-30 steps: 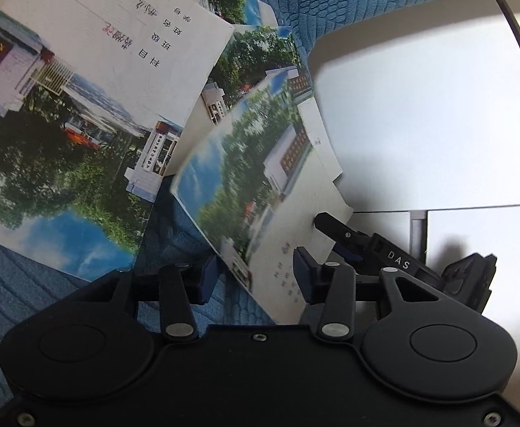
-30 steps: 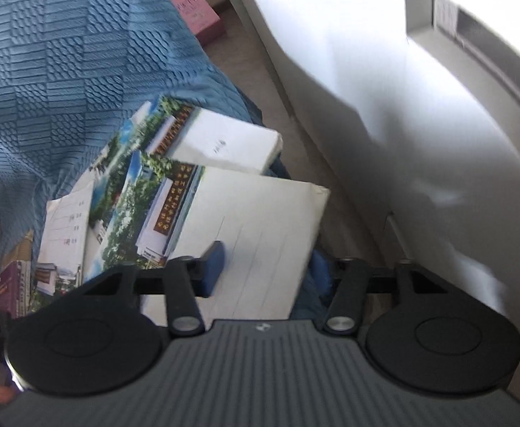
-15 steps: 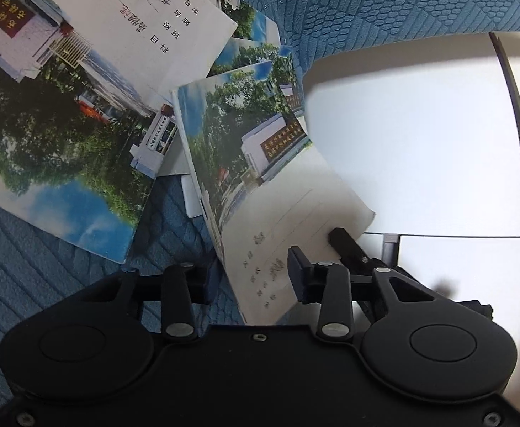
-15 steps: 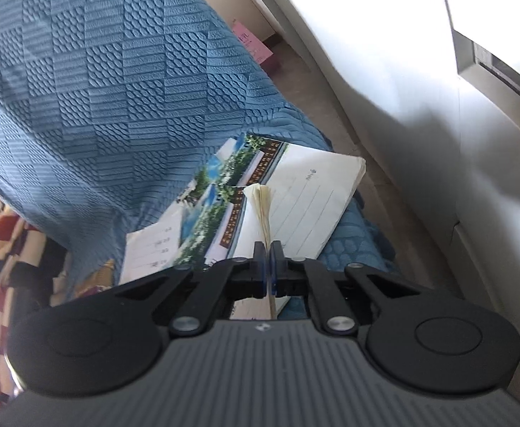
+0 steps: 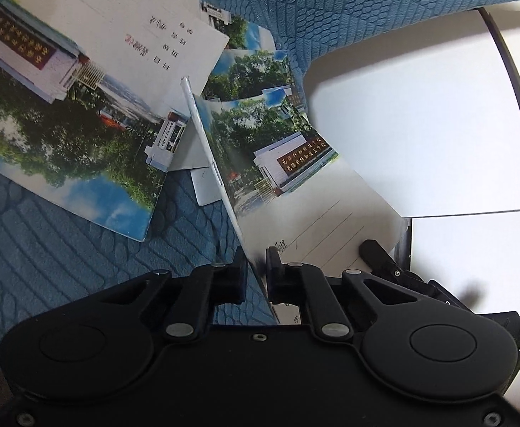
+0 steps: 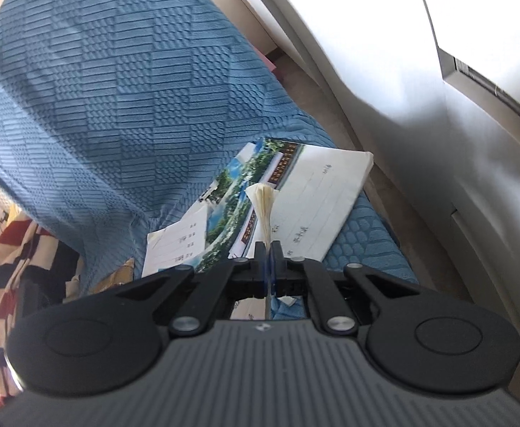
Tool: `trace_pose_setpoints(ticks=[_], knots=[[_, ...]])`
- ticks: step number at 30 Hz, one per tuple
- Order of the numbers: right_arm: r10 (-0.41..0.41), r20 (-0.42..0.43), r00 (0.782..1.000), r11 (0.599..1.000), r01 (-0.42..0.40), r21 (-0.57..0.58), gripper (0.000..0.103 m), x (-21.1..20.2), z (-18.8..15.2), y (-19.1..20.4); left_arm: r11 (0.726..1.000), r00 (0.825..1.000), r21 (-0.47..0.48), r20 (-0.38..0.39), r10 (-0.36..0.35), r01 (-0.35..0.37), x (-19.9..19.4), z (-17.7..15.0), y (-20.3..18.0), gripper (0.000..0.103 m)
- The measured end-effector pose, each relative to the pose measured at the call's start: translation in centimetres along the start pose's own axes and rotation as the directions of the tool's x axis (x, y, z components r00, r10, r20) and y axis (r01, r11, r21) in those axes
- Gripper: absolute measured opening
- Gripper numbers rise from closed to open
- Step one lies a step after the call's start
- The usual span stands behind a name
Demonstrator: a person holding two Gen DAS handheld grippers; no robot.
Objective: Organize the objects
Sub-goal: 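Close the left gripper on a photo booklet's edge, then lift the photo booklet on edge with the left gripper toward the book stack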
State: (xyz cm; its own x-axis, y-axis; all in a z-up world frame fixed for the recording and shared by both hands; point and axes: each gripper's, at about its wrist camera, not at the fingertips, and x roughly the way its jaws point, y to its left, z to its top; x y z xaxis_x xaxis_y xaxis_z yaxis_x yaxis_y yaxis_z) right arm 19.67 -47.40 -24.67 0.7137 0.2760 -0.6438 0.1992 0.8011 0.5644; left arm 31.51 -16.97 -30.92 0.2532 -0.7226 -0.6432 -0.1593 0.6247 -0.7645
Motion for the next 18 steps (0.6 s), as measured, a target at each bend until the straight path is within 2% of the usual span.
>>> trace_pose_setpoints(ticks=[11, 18], knots=[[-0.024, 0.050, 0.998, 0.998, 0.027, -0.050, 0.004, -3.6, -1.5, 4.1, 0.998, 0.999, 0.067, 0.041, -0.016, 0.013, -5.4, -1.0, -2.1, 0.008], [-0.004, 0.079, 0.997, 0.999, 0.009, -0.053, 0.004, -5.2, -2.5, 6.7, 0.995, 0.997, 0.095, 0.066, -0.029, 0.022, -9.2, -1.9, -2.7, 0.008]])
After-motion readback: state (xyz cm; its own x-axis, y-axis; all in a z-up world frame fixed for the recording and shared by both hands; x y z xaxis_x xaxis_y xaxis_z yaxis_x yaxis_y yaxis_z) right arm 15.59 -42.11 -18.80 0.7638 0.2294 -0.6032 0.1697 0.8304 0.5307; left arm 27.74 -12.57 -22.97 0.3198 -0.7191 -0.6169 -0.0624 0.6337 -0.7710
